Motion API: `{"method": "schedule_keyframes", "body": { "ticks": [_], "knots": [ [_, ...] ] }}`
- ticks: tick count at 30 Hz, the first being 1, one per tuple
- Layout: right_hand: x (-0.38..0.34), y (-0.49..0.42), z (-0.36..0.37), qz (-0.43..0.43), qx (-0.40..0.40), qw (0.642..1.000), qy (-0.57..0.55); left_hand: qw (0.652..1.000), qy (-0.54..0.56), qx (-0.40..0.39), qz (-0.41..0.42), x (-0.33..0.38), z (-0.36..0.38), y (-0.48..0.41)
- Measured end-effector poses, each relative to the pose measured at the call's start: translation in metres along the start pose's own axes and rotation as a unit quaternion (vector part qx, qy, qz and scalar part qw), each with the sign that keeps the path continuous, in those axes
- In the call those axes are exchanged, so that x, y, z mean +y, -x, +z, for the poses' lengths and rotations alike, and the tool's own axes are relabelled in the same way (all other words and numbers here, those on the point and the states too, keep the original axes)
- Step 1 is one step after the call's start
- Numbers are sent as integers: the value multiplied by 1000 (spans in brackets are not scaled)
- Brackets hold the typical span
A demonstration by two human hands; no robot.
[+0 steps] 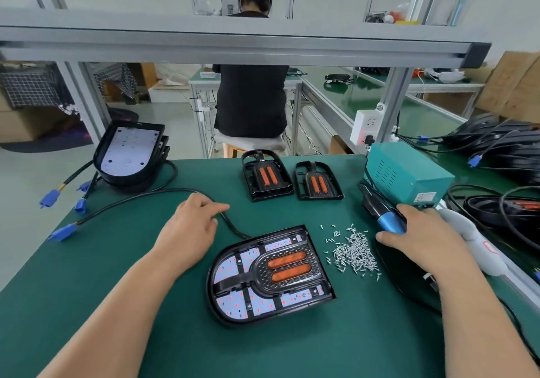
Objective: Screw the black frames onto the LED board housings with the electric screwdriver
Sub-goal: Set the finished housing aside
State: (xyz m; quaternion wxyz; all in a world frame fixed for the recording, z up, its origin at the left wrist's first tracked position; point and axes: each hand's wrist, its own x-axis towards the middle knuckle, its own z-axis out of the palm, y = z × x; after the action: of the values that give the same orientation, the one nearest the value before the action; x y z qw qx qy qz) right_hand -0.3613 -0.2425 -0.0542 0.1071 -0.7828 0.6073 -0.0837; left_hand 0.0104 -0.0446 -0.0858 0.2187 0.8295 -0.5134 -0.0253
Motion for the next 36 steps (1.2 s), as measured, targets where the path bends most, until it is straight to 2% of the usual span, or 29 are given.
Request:
{"method": "schedule_keyframes", "body": {
  "ticks": [3,5,7,9,12,15,21,25,28,30,36],
  "knots": [
    [-4,3,-2,-10,51,998,-47,1000,-20,3,1,2,3,-1],
    [-13,5,-4,-47,98,990,-90,1000,-12,5,-7,3,4,-3],
    [-26,11,-5,-100,111,981,-127,1000,-5,7,-9,6,5,-4],
    [-41,20,-4,-164,81,969,-167,1000,3,8,-15,8,5,-4],
    [-59,35,2,-248,-25,943,-222,1000,14,11,-23,12,3,-2],
    [-71,42,11,-307,-97,924,-208,998,37,25,-37,20,1,-2],
    [-83,43,28,-314,-147,919,-188,993,60,11,-97,32,-4,2],
    [-88,41,37,-309,-160,904,-248,978,159,-8,-132,27,-11,0],
    [-94,39,44,-303,-175,887,-301,939,318,-44,-123,27,-21,5],
    [-99,38,48,-299,-176,878,-329,914,381,-77,-117,31,-28,11],
    [-113,49,57,-305,-151,843,-416,918,364,-156,-31,43,-63,26]
  ]
}}
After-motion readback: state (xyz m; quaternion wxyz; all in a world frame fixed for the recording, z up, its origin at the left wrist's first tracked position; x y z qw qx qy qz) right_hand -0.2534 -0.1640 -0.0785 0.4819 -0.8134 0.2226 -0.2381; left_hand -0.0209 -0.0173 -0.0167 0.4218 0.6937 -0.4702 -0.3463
